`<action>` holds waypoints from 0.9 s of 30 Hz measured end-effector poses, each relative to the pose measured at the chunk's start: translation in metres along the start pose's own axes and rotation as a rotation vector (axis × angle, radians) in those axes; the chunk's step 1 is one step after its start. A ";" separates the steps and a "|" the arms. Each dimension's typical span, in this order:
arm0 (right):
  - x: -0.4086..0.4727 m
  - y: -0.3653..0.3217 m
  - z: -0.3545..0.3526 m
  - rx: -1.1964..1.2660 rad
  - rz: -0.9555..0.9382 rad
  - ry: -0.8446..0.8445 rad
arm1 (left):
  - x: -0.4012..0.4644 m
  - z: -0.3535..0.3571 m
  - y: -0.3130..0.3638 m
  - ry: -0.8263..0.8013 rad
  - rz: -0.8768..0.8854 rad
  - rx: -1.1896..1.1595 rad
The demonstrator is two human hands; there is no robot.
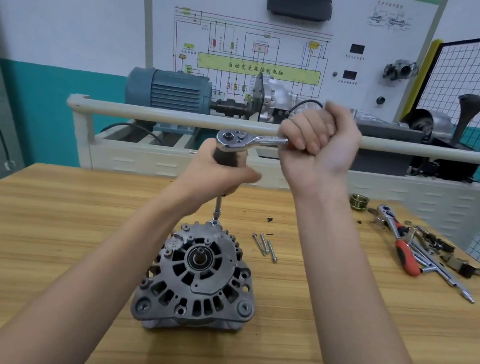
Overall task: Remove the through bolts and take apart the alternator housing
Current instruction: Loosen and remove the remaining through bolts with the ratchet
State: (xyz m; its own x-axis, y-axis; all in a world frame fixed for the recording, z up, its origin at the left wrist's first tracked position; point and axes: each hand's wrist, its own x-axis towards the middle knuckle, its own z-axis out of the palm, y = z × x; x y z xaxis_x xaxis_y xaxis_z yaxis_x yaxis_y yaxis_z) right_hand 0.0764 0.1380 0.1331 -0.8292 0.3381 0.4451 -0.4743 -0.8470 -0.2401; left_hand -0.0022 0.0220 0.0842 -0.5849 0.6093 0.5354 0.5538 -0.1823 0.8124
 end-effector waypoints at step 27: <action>0.026 0.000 0.004 -0.010 0.223 -0.018 | 0.000 -0.001 -0.005 -0.070 0.023 -0.086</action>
State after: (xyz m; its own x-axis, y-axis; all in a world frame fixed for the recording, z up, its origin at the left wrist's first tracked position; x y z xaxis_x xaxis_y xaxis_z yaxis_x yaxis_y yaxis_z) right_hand 0.0563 0.1454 0.1485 -0.9085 0.1359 0.3952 -0.2832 -0.8957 -0.3429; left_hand -0.0058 0.0220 0.0805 -0.5283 0.6561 0.5389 0.5118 -0.2604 0.8187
